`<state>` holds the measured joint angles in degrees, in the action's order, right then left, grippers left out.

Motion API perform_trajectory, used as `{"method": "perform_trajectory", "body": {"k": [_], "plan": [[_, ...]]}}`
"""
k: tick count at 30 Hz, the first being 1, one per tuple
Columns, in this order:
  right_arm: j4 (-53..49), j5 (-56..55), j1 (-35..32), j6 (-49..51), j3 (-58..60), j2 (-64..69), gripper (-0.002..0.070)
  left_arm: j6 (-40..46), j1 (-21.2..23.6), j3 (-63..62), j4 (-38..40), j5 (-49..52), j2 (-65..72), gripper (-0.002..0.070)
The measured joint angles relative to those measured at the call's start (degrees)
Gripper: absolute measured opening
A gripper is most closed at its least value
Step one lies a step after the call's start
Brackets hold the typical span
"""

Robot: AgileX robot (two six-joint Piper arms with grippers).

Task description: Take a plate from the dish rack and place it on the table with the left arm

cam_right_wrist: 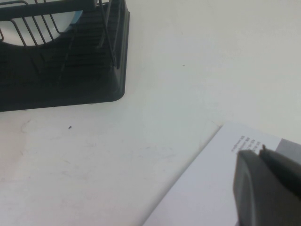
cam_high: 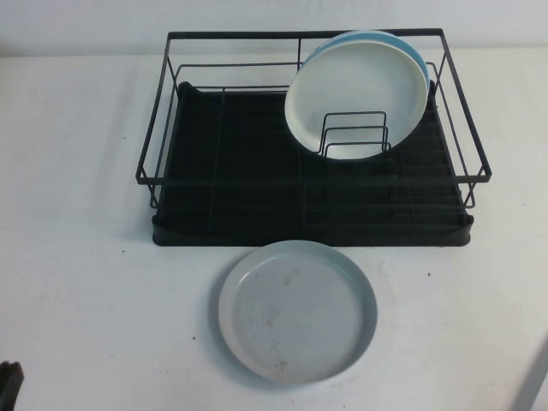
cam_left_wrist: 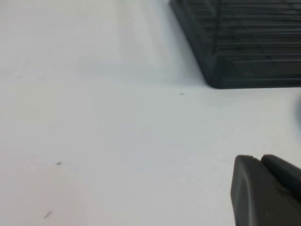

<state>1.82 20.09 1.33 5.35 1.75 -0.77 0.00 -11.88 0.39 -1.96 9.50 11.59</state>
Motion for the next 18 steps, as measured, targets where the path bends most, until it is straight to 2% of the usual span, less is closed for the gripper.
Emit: {"method": "perform_trajectory", "body": {"k": [7,10,18], "plan": [[0.0,0.0,0.0,0.0,0.0,0.0,-0.0018,5.8,5.4,1.0,0.3,6.9,-9.7,-0.0001],[0.0,0.0,0.0,0.0,0.0,0.0,-0.0018,8.5,6.2,1.0,0.4,10.4,-11.9,-0.0001],[0.0,0.0,0.0,0.0,0.0,0.0,-0.0018,9.5,6.2,1.0,3.1,10.6,-12.1,-0.0001]]}}
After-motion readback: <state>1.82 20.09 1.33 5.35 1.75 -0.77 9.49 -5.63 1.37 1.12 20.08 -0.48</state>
